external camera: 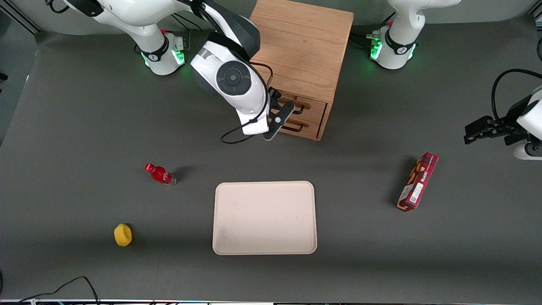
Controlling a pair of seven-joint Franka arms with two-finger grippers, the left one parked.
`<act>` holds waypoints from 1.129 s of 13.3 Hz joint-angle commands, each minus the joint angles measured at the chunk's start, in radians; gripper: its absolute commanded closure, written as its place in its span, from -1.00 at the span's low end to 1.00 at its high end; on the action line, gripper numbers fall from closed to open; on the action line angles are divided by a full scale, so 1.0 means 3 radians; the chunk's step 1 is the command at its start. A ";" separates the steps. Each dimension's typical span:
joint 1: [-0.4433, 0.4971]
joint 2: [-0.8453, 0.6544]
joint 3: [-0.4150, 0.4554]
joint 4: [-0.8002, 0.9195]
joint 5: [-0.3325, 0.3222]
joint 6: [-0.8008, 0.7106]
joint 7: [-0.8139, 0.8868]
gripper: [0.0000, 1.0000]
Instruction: Open upper drawer
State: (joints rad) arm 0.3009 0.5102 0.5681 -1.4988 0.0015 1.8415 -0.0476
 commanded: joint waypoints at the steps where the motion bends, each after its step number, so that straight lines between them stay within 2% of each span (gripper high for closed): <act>1: -0.0021 0.0012 0.0019 -0.0020 -0.0051 -0.0038 -0.0123 -1.00; 6: -0.0021 0.0048 -0.0022 -0.0020 -0.0066 -0.0008 -0.0204 -1.00; 9: -0.0011 0.0130 -0.0017 -0.0025 -0.0301 -0.0008 -0.0199 -1.00; 15: -0.0021 0.0176 -0.0027 0.0005 -0.0301 -0.0003 -0.0225 -1.00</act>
State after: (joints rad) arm 0.2976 0.5488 0.5662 -1.5015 -0.0541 1.8382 -0.0911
